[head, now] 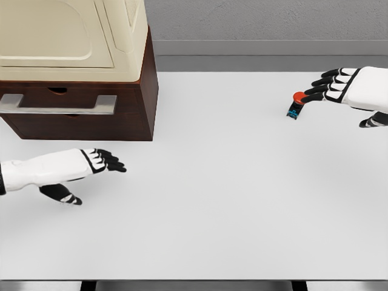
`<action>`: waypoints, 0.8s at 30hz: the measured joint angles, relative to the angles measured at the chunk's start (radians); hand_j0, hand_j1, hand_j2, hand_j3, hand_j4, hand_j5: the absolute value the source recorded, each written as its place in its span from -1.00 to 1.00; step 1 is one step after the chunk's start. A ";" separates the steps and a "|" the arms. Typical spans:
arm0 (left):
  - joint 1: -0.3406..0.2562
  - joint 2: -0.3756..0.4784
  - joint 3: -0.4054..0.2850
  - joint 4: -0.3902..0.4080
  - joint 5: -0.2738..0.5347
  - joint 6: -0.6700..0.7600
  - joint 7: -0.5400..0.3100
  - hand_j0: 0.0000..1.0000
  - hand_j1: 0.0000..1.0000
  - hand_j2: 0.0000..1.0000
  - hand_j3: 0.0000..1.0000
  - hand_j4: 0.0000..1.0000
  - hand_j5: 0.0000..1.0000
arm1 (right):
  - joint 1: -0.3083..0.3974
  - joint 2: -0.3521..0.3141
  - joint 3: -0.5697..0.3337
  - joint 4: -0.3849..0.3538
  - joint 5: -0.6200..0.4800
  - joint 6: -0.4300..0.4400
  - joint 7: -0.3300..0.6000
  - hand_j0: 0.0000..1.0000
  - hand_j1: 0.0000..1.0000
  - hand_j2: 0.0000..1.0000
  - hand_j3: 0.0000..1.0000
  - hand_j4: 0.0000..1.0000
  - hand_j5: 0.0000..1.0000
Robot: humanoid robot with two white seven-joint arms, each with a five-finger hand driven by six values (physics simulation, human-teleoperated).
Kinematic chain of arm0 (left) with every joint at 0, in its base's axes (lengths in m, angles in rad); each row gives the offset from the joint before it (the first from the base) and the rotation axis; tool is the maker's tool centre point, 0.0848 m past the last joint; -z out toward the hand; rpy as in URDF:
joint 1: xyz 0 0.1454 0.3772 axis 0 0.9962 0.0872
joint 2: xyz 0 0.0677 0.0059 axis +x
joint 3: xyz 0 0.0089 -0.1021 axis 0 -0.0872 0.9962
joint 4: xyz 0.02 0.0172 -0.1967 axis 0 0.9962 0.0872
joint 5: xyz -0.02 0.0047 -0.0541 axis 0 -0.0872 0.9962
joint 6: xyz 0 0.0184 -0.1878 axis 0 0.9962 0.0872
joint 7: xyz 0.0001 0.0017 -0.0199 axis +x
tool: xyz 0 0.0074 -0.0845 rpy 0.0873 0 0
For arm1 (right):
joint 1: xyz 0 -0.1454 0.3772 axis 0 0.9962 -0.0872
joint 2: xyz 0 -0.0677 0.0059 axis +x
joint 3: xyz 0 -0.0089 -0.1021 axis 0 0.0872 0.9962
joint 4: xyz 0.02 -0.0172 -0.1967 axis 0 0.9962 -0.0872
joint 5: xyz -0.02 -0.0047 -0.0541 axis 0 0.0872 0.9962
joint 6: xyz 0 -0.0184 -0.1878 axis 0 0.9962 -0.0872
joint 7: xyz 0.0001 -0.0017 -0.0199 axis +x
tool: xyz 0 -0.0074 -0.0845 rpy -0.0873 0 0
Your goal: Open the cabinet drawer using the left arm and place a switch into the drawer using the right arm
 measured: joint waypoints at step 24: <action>-0.543 -0.049 -0.223 -0.065 0.242 -0.002 0.007 1.00 1.00 1.00 1.00 1.00 1.00 | -0.299 0.211 0.209 0.223 0.202 0.031 0.000 1.00 1.00 1.00 1.00 1.00 1.00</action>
